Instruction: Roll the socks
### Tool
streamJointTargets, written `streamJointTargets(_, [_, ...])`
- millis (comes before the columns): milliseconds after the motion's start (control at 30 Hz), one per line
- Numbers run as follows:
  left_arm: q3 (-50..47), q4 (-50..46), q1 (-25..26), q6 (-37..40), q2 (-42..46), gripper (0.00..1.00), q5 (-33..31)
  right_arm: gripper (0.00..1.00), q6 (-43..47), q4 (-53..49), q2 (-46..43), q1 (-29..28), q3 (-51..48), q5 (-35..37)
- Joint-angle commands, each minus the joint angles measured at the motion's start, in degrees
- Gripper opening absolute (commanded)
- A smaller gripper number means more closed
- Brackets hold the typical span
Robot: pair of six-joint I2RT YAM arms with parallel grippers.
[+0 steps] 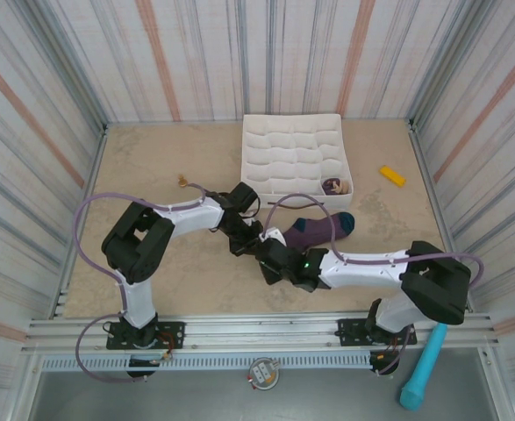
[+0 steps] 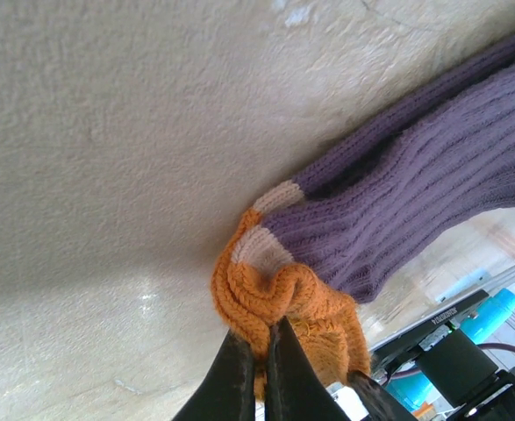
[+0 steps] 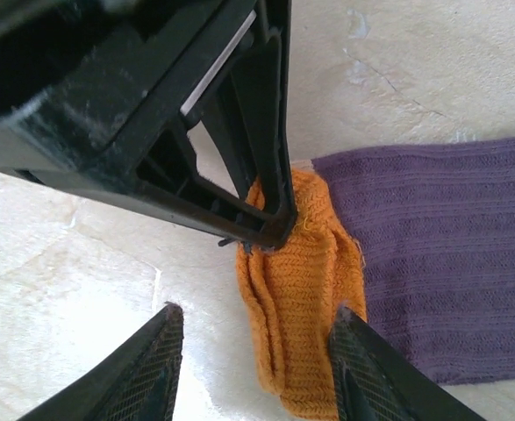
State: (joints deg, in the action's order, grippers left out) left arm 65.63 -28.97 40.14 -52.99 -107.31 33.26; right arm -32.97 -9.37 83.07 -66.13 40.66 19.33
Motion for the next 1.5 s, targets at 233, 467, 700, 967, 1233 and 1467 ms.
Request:
streamJointTargets(233, [0.38, -1.52, -0.77, -0.38, 0.78, 0.0, 1.69, 0.4, -0.49, -3.9, 5.25, -1.7, 2.14, 7.21])
streamJointTargets(467, [0.3, -1.09, -0.83, -0.3, 0.52, 0.0, 1.81, 0.3, -1.55, -2.48, 6.72, -0.9, 1.2, 5.38])
streamJointTargets(700, [-0.57, 0.27, -0.85, -0.66, 0.64, 0.1, 1.75, 0.16, -2.22, 2.29, 7.54, 1.68, -1.65, -1.77])
streamJointTargets(967, [-2.28, 1.62, -2.38, -1.42, 6.88, 0.67, -2.1, 0.0, -4.52, 11.83, 4.8, 8.43, -8.66, -15.76])
streamJointTargets(1233, [-7.12, 10.37, -3.47, -1.46, 14.61, 0.75, -4.03, 0.0, -8.52, 20.11, 5.88, 16.14, -13.04, -30.34])
streamJointTargets(1467, [-12.96, 13.04, -3.4, 2.37, 16.54, 0.66, -4.05, 0.0, -13.79, 27.75, 7.46, 23.36, -16.08, -43.26])
